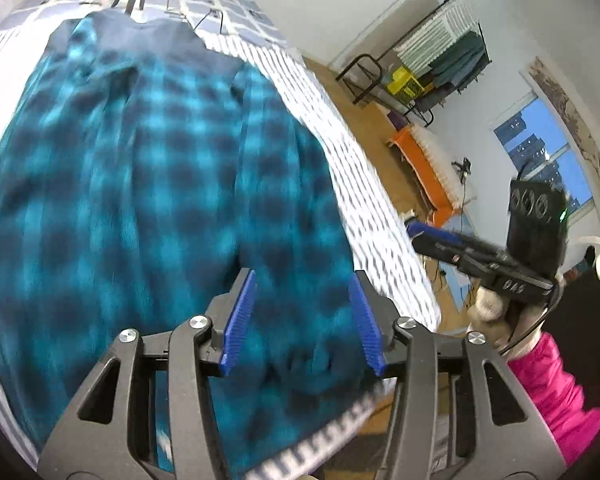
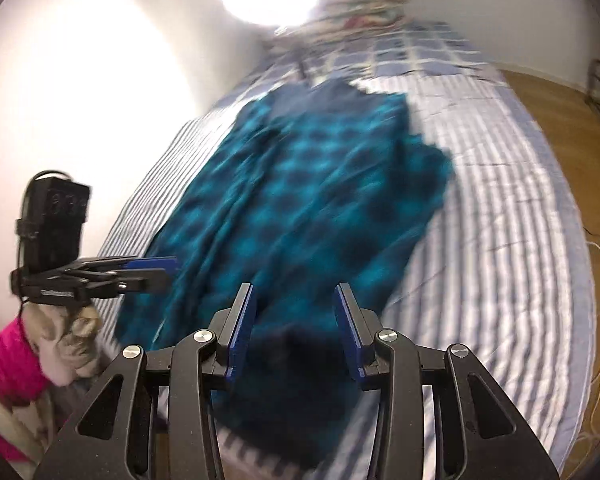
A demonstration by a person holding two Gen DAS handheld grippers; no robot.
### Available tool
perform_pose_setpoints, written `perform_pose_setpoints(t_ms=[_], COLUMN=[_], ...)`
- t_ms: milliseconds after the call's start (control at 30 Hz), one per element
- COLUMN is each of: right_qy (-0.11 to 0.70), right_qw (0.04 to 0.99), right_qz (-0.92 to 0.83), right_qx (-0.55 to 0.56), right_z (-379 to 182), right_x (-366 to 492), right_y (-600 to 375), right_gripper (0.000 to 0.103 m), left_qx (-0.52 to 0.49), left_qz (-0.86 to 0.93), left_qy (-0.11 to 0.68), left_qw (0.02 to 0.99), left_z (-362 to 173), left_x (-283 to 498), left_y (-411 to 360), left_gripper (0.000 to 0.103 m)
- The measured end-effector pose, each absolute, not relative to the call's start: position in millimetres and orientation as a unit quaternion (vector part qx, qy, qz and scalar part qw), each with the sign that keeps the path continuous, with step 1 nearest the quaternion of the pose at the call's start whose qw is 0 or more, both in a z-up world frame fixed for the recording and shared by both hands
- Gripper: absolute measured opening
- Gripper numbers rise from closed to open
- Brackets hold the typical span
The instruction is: Fold large clothes
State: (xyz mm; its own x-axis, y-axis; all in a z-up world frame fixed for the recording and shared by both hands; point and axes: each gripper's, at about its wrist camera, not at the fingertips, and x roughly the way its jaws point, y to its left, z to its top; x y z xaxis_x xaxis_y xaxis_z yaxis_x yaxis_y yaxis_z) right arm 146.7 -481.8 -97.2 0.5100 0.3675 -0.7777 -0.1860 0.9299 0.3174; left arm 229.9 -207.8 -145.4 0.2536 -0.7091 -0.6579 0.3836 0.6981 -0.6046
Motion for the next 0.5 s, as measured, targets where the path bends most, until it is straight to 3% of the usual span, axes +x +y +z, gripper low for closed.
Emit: perform_pose_setpoints(t_ms=[200,500], right_qy=[0.455,0.451], right_qw=[0.872,0.853], right_qz=[0.099,0.056], right_qx=[0.154,0.257], right_z=[-118,-166], right_x=[210,290], right_y=[-533,-588], right_gripper=[0.04,0.045], left_qx=[-0.179,-0.265], left_qz=[-0.341,-0.331], left_qy=[0.505,0.547], left_qw=[0.772,0.722], left_z=[-155,-225], left_x=[314,417], left_y=[-231,-259], left_gripper=[0.054,0.054])
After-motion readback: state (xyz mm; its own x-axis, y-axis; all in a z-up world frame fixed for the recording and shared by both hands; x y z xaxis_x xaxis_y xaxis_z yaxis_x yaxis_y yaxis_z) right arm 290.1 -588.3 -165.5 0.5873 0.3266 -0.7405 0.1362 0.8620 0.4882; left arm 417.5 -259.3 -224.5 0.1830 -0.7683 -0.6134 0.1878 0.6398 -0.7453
